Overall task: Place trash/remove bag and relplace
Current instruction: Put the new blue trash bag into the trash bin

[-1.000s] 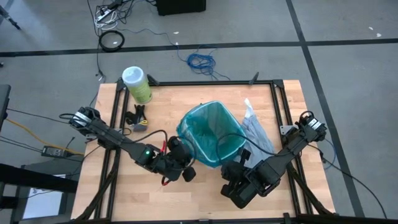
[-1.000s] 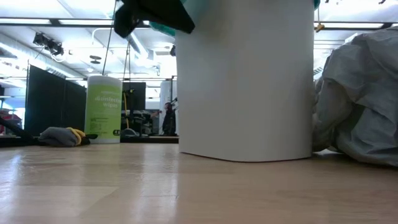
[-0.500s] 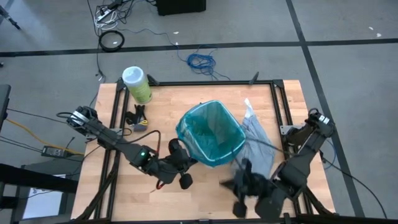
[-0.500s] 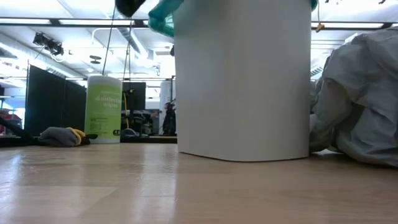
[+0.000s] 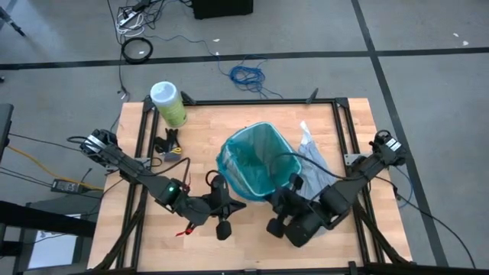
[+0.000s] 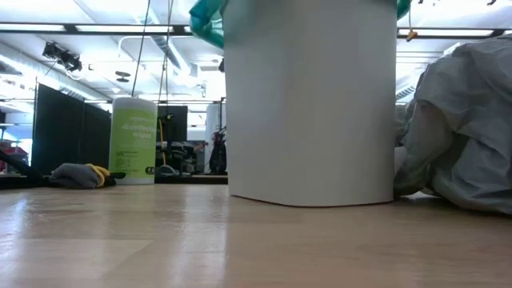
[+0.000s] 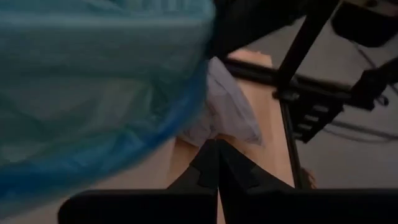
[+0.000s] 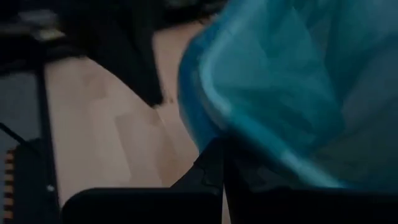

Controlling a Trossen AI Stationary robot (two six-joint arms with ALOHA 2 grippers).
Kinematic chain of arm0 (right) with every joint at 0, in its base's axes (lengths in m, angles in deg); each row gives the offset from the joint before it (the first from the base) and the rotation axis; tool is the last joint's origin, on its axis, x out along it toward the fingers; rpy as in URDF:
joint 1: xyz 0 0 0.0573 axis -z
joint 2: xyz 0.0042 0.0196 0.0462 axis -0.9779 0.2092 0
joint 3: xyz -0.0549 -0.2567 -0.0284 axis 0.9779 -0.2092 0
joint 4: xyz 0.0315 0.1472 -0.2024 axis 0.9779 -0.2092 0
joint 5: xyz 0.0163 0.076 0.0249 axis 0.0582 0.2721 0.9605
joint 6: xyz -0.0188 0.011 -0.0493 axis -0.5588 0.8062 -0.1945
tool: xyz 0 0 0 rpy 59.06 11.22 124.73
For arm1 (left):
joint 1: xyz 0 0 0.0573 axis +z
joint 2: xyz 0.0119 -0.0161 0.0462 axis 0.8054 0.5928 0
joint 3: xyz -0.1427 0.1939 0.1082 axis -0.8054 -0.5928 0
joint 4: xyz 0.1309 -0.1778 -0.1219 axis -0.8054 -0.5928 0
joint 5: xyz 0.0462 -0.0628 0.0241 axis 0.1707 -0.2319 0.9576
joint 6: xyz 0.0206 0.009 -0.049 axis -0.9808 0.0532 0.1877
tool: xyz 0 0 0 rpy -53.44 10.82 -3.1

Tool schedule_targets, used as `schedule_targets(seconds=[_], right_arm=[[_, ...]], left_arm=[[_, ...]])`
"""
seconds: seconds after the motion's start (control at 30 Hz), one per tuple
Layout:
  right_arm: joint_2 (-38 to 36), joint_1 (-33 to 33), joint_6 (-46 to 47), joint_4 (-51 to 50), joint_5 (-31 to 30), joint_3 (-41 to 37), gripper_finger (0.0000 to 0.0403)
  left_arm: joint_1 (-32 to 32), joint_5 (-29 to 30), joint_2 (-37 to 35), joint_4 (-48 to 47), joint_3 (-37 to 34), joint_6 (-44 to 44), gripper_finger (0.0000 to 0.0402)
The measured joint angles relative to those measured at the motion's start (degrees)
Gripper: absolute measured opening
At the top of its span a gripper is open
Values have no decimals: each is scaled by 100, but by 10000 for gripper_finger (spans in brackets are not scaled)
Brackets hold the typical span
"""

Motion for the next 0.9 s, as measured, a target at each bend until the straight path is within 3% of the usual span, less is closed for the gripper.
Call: schedule_targets(seconds=[0.23, 0.43, 0.57, 0.73, 0.9], right_arm=[[9, 215, 145, 128, 657, -684, 0], [11, 284, 144, 292, 815, -925, 0], [7, 383, 14, 253, 846, -925, 0], [7, 487, -95, 345, 982, -925, 0], [7, 490, -107, 546, 994, -925, 0]], left_arm=[[-25, -216, 1, -233, 0, 165, 6], [-34, -76, -64, -48, 2, 144, 6], [-37, 457, -417, 282, 5, -210, 3], [-22, 1454, -675, -738, 6, -442, 3], [5, 1503, -517, -1045, -2, -502, 2]])
